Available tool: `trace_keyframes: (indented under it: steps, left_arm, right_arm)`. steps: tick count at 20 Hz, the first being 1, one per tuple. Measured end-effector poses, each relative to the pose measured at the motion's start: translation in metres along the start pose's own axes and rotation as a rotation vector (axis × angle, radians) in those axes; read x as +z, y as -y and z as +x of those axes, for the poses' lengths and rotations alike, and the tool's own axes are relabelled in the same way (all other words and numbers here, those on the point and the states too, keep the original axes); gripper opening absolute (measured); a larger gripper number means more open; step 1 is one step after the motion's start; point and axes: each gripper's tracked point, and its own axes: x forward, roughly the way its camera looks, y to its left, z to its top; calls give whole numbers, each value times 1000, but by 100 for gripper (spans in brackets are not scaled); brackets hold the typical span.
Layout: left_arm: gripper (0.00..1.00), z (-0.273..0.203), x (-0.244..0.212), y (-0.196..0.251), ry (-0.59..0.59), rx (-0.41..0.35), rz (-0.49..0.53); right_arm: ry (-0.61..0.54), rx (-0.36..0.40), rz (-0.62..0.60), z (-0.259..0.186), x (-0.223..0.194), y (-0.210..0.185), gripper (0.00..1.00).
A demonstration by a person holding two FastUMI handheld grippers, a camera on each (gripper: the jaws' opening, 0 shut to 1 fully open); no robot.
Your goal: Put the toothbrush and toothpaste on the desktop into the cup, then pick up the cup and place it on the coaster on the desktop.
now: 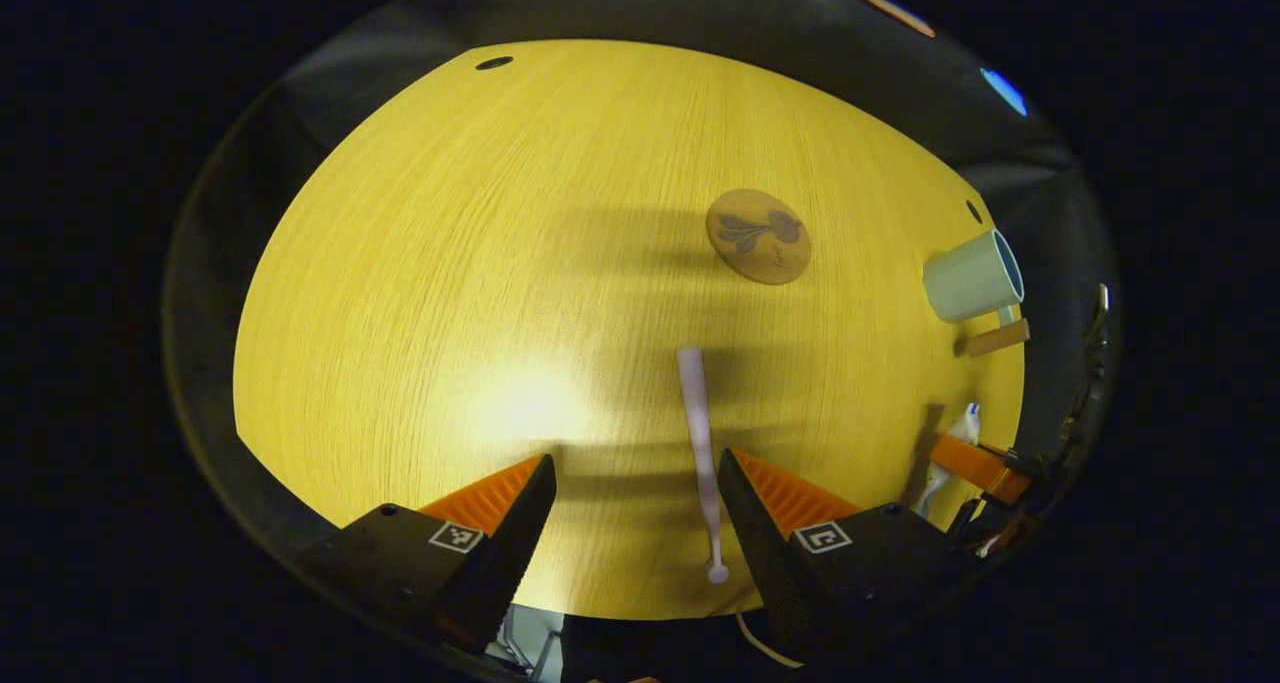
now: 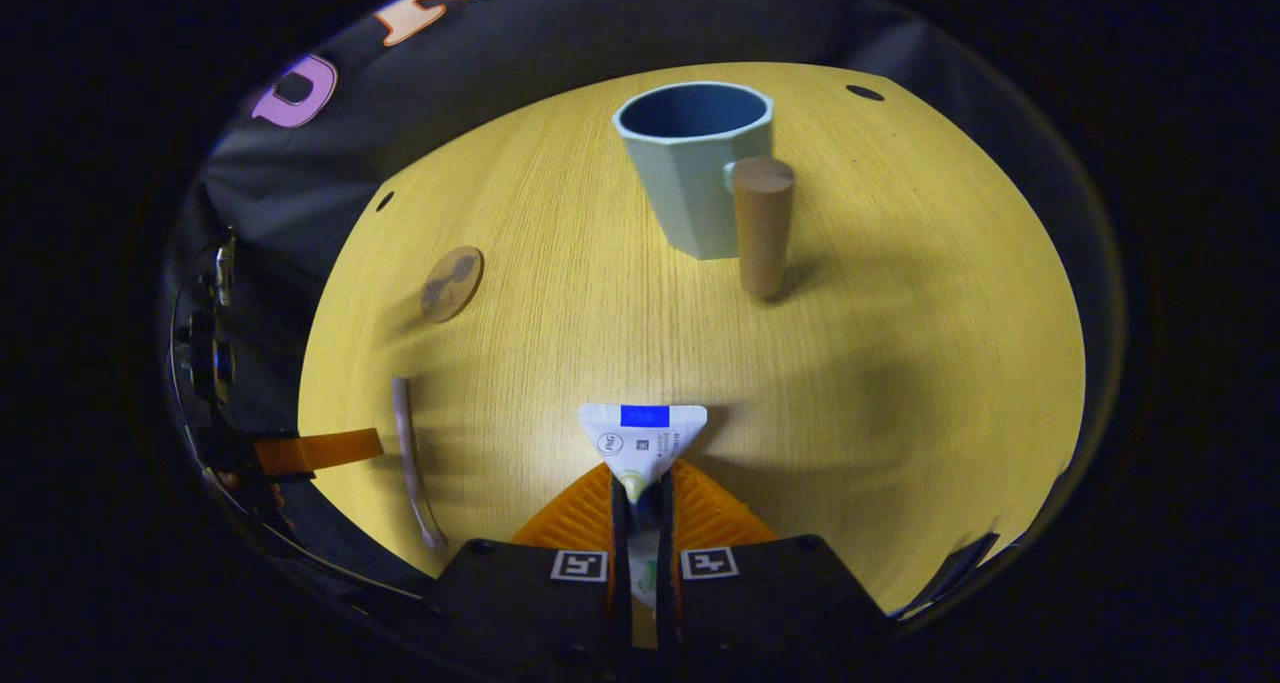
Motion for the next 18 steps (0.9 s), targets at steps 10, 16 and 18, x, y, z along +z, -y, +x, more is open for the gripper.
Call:
trace_keyframes:
  steps: [10,16,18]
  left_arm:
    - [70,14,10,11,-72,20,18]
    - [56,17,18,10,-88,60,22]
    - [49,17,22,9,-101,80,42]
  right_arm:
    - [90,95,50,-14,23,-2,10]
    - [121,94,47,-31,41,20,12]
    - [116,87,51,-30,42,26,12]
